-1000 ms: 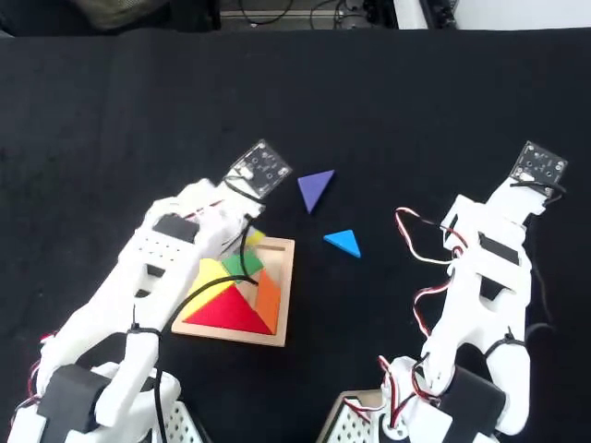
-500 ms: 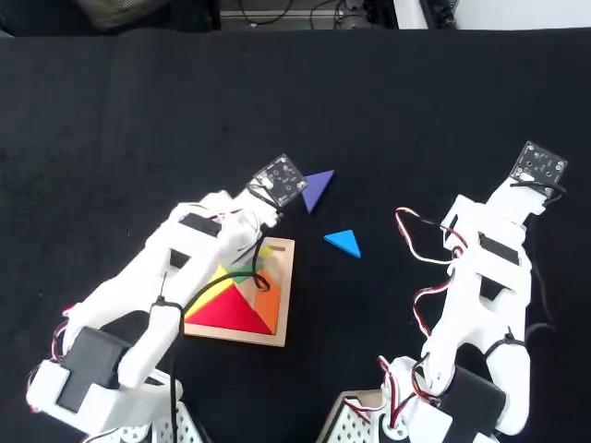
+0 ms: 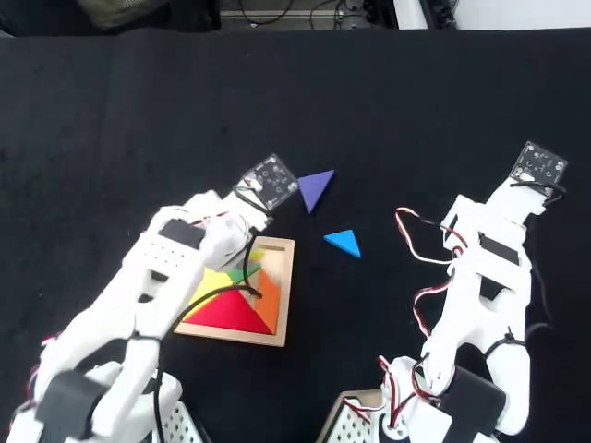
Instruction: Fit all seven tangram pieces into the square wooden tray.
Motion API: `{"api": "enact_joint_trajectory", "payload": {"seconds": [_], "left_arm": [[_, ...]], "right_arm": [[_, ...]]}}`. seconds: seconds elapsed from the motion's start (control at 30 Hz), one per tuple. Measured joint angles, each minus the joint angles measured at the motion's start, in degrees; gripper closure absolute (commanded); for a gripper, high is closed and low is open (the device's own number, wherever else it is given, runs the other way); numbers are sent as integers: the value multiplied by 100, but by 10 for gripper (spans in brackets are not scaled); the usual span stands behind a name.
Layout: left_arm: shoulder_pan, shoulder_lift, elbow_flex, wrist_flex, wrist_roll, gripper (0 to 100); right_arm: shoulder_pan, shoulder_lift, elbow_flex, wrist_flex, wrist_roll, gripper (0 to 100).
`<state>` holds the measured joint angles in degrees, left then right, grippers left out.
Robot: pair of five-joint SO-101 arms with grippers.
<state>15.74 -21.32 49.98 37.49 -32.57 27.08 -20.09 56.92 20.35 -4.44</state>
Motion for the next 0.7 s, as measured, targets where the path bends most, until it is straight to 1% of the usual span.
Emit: {"api": "enact_joint_trajectory", "payload": {"seconds": [0.07,0.17,0.3,0.43,0.53,0.6,0.7], "left_arm": [[-9,-369,0,105,167,715],[-299,-1002,0,554,246,717],[-1134,-1785,0,1187,360,717],[-2057,-2207,466,1363,835,718],[-2681,-2382,976,1380,1169,718],[-3059,-2470,1169,1380,1336,718],[-3560,-2497,1327,1371,1477,718]], "right_arm": [[-255,0,-26,220,273,909],[-1090,0,-695,1477,1002,832],[-2338,105,-2136,3666,1037,825],[-3508,633,-3569,5187,1037,825],[-4457,1108,-4264,5890,1037,825],[-5020,1521,-4527,6127,941,825],[-5512,2189,-4756,6242,686,851]]}}
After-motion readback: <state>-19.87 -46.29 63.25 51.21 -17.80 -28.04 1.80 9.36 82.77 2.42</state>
